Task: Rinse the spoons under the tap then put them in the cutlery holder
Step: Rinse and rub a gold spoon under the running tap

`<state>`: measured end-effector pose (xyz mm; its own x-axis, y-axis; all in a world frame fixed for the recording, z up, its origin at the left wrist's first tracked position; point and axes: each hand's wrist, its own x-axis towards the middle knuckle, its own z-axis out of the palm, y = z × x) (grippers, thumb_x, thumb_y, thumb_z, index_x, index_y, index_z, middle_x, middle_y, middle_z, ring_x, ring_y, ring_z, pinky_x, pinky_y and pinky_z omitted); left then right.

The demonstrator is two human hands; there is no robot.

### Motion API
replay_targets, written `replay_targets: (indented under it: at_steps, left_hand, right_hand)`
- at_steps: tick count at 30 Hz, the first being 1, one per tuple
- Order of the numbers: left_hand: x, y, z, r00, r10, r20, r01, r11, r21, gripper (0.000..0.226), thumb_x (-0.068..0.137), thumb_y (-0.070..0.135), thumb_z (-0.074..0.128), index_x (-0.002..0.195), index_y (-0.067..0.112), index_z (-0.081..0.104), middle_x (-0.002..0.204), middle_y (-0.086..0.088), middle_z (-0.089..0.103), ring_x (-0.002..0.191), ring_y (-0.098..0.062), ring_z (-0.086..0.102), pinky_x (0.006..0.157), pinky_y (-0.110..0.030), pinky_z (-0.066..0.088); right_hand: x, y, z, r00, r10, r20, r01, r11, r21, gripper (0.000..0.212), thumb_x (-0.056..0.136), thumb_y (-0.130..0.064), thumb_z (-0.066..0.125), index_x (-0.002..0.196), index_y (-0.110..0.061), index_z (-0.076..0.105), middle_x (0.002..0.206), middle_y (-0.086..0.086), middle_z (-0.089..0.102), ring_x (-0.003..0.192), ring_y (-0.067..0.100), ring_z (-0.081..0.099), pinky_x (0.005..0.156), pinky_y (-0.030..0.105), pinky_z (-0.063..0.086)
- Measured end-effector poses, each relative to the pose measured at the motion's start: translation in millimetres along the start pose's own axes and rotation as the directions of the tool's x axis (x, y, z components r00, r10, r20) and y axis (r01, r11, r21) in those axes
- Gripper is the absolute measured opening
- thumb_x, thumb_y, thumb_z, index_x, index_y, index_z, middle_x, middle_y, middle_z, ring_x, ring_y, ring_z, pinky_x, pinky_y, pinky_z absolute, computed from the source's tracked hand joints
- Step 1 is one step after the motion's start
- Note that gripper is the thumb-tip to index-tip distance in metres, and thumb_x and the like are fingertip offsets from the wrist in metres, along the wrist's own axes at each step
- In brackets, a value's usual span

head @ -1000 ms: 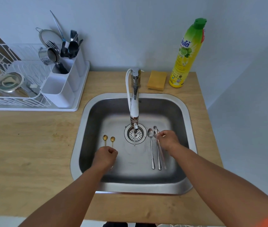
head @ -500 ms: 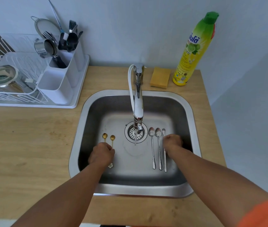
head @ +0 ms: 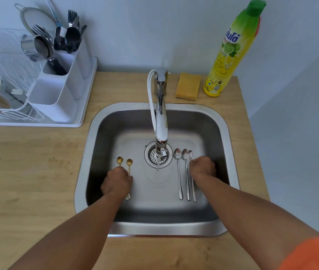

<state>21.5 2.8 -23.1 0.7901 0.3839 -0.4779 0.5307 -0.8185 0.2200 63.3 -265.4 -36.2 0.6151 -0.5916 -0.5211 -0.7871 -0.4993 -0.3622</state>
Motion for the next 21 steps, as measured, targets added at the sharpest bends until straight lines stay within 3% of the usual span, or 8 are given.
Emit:
replay_targets:
  at_steps: [5, 8, 10, 15, 21]
  left_hand:
    - [4.4, -2.5, 5.8, 1.000, 0.006, -0.018, -0.006, 1.000, 0.016, 0.031, 0.092, 0.038, 0.071, 0.068, 0.018, 0.072, 0.068, 0.001, 0.065, 0.059, -0.016, 0.061, 0.053, -0.024, 0.043]
    - [6.2, -1.4, 6.7, 1.000, -0.019, 0.010, 0.019, 1.000, 0.000, 0.028, 0.092, 0.039, 0.071, 0.075, 0.016, 0.072, 0.075, -0.003, 0.068, 0.066, -0.022, 0.065, 0.059, -0.029, 0.049]
    - [6.8, 0.7, 6.8, 0.999, -0.048, 0.021, 0.048, 0.999, -0.020, 0.025, 0.092, 0.037, 0.070, 0.082, 0.014, 0.070, 0.078, -0.005, 0.067, 0.069, -0.023, 0.065, 0.060, -0.030, 0.052]
    - [9.4, 3.8, 8.2, 0.995, -0.073, 0.068, 0.073, 0.997, 0.004, 0.024, 0.091, 0.032, 0.065, 0.076, 0.015, 0.057, 0.077, -0.003, 0.060, 0.067, -0.022, 0.061, 0.053, -0.026, 0.043]
    - [0.7, 4.8, 10.8, 0.985, -0.085, 0.147, 0.098, 0.992, -0.084, 0.024, 0.092, 0.032, 0.059, 0.077, 0.014, 0.064, 0.078, -0.006, 0.065, 0.068, -0.023, 0.063, 0.056, -0.027, 0.044]
  right_hand:
    - [-0.9, -1.0, 0.3, 1.000, -0.022, 0.022, 0.024, 0.997, -0.080, 0.027, 0.095, -0.022, 0.059, 0.113, -0.010, 0.076, 0.118, 0.015, 0.074, 0.105, 0.036, 0.071, 0.091, 0.042, 0.059]
    - [-1.1, -1.8, -0.2, 0.999, -0.016, 0.031, 0.020, 0.994, -0.112, 0.028, 0.094, -0.022, 0.059, 0.115, -0.009, 0.075, 0.120, 0.015, 0.073, 0.107, 0.036, 0.070, 0.093, 0.042, 0.058]
    - [-1.5, -1.3, 0.3, 0.999, -0.016, 0.032, 0.020, 0.992, -0.128, 0.028, 0.095, -0.023, 0.059, 0.115, -0.008, 0.074, 0.120, 0.016, 0.072, 0.108, 0.037, 0.070, 0.092, 0.042, 0.058]
    - [-4.1, -1.6, 0.1, 1.000, -0.022, 0.009, 0.023, 0.987, -0.161, 0.025, 0.094, -0.022, 0.059, 0.111, -0.008, 0.072, 0.119, 0.016, 0.072, 0.106, 0.039, 0.070, 0.088, 0.041, 0.057]
    - [-9.4, -1.7, -3.4, 1.000, -0.011, -0.003, 0.010, 0.991, -0.133, 0.028, 0.096, -0.024, 0.058, 0.114, -0.009, 0.074, 0.119, 0.016, 0.073, 0.107, 0.039, 0.070, 0.088, 0.041, 0.056]
